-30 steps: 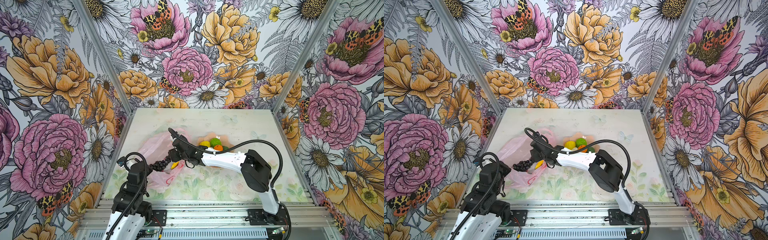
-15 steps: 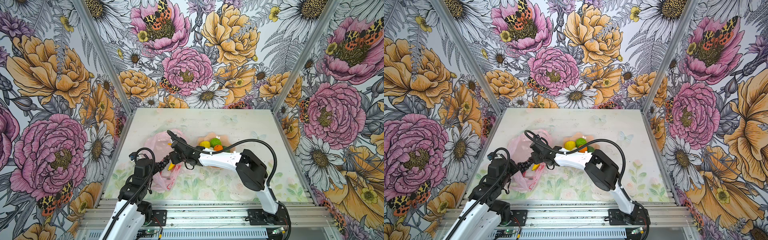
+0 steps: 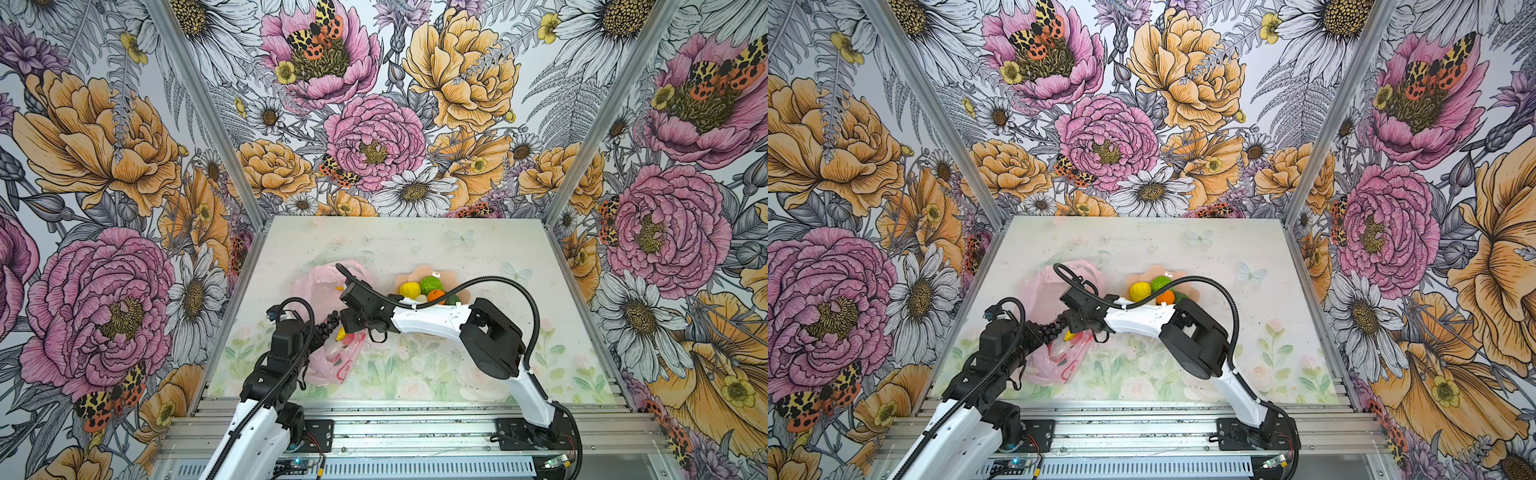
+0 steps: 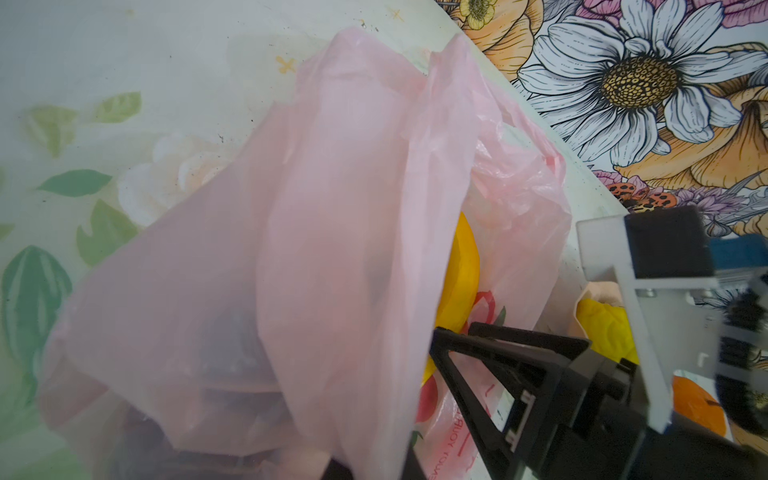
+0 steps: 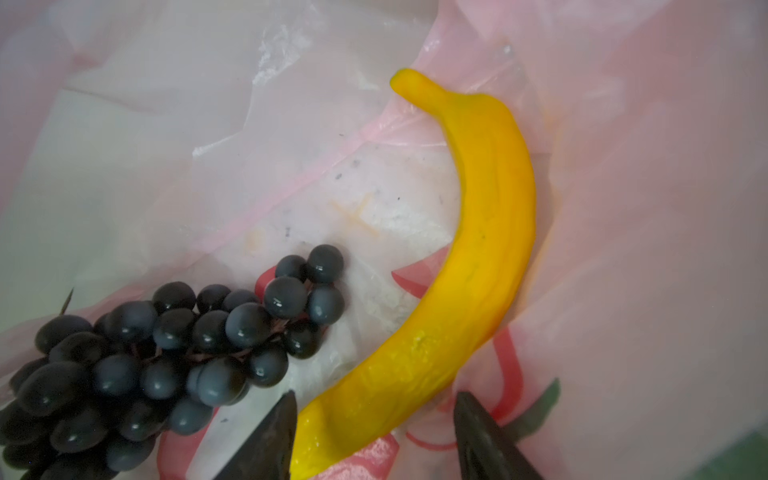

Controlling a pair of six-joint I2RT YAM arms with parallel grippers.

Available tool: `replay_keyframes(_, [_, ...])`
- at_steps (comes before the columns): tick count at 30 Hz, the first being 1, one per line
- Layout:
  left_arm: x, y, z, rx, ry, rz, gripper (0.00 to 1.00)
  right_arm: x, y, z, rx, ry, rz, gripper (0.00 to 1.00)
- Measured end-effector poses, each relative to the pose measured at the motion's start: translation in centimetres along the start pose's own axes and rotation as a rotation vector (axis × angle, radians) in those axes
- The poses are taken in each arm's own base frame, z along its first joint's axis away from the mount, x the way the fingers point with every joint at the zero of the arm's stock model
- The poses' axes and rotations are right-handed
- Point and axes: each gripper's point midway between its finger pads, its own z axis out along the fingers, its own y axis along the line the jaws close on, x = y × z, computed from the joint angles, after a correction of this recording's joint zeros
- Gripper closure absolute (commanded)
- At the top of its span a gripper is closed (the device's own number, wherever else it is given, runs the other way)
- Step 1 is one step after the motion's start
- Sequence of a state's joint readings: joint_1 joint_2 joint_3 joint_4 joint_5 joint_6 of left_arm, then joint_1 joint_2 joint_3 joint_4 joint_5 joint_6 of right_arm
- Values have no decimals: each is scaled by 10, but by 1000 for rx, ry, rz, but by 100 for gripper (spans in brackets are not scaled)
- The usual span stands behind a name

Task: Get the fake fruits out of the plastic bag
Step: 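Reach the right gripper into the bag and grasp the yellow banana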

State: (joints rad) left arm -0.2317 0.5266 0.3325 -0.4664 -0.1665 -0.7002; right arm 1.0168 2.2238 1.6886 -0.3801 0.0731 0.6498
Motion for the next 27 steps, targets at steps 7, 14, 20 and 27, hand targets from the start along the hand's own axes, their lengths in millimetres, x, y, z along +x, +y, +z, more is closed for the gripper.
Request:
replay_keyframes(7, [2, 0, 2, 0, 12, 2, 100, 0, -9, 16, 6, 22, 40, 37])
replay_keyframes(14, [1, -2, 3, 5, 7, 1, 100, -5, -8, 26, 11, 18, 42, 34])
replay_keyframes(20, [1, -3, 3, 7, 9, 4, 100, -12, -11, 33, 51, 11, 31, 34])
replay_keyframes(27, [0, -4, 3, 13, 6, 5, 100, -18, -18, 32, 114, 4, -10, 44])
